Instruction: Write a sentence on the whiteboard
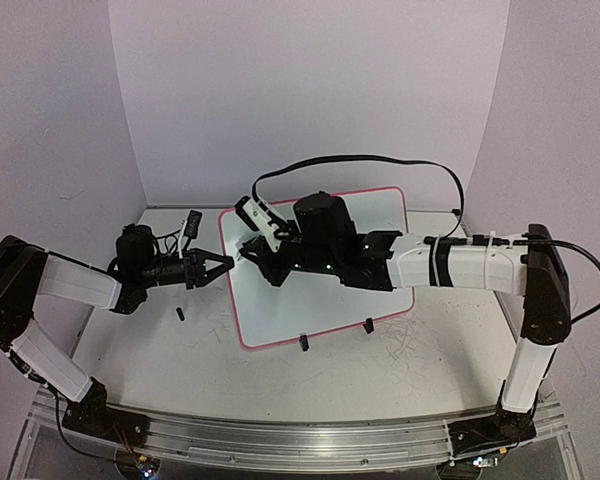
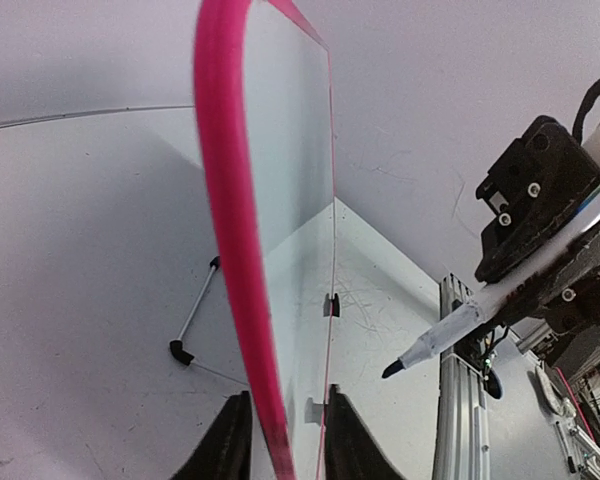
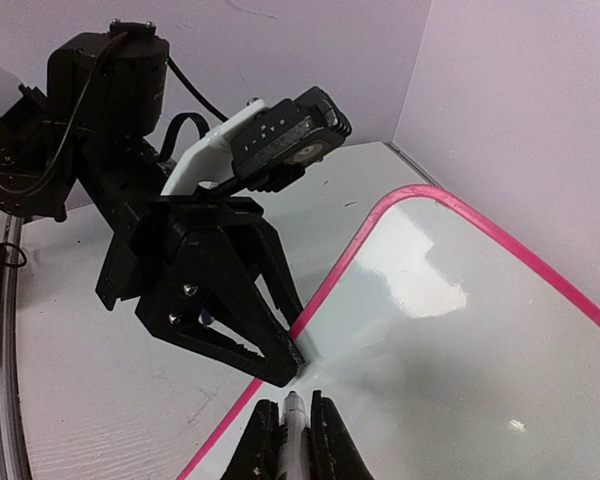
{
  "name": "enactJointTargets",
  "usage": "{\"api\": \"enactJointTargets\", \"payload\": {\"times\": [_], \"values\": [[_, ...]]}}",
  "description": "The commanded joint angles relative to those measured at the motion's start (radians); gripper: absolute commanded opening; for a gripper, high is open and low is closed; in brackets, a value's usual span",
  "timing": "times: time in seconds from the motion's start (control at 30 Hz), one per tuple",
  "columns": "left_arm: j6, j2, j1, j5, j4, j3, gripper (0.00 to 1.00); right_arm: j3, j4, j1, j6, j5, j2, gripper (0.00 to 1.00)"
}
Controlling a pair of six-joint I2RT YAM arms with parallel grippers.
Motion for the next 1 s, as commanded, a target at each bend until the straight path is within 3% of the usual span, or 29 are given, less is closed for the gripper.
{"api": "enactJointTargets", "payload": {"times": [0.0, 0.17, 0.67, 0.97], "values": [[0.0, -0.048, 0.011, -0.016, 0.012, 0.007, 0.33, 0.0, 0.049, 0.004, 0.009, 0.013, -0.072, 0.0], [-0.005, -0.054, 0.014, -0.023, 0.012, -0.002, 0.33, 0.007, 0.053, 0.004, 0.012, 0.003, -0.069, 0.0], [0.01, -0.019, 0.015, -0.013, 0.013, 0.015, 0.05, 0.022, 0.066, 0.006, 0.026, -0.002, -0.058, 0.0], [0.025, -0.029, 0.016, -0.014, 0.01, 0.008, 0.0, 0.023, 0.087, 0.008, 0.037, -0.006, -0.056, 0.0]]}}
